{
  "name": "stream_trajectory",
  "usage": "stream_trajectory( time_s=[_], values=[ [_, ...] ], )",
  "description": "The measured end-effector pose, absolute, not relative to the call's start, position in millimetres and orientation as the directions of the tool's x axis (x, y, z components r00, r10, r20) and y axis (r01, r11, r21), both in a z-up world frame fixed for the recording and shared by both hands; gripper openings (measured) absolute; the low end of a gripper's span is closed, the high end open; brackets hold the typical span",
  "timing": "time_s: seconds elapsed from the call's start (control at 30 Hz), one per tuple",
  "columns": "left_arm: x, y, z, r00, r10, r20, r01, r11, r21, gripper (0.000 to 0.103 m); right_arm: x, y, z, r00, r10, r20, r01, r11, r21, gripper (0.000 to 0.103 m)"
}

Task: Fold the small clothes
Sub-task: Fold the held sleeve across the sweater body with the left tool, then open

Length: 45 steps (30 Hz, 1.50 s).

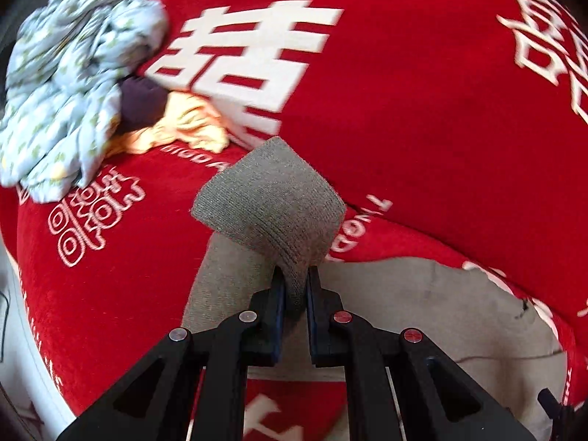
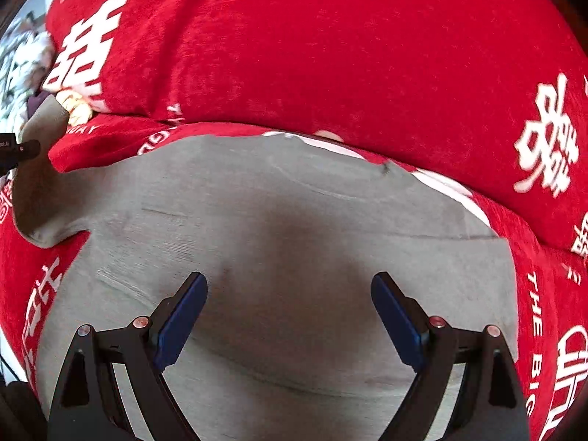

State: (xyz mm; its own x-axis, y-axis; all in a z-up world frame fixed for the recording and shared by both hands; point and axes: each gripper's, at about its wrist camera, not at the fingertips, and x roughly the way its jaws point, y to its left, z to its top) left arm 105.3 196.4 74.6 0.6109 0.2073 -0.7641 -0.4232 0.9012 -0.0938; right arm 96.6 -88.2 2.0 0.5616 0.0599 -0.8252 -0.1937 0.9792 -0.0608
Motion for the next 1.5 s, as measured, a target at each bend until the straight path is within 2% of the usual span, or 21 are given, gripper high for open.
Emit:
stream_trajectory(
  time_s=[0.53,1.0,1.23,1.5],
  values=[
    [117,51,104,0.646,0.156,-0.747,-0.219,0.976,0.015,0.011,86,-184,20,0.600,0.061,-0.798,-0.080,0.997,0.015,0.092],
    [108,-72,117,0.667,0.093,-0.740,-0.039,0.995,0.090,0.011,72,-249,24,0.629,0.027,-0.777,-0.016,1.000,0.022,0.092],
    [103,-122,107,0.654,0.067,-0.753,0.043,0.991,0.126,0.011,66,-282,15,0.631,0.024,-0.775,0.028,0.998,0.054,0.092],
    [110,-152,68,0.566,0.036,-0.823,0.095,0.990,0.108,0.011,61,-311,11,0.635,0.021,-0.772,0.063,0.995,0.079,0.092]
  ],
)
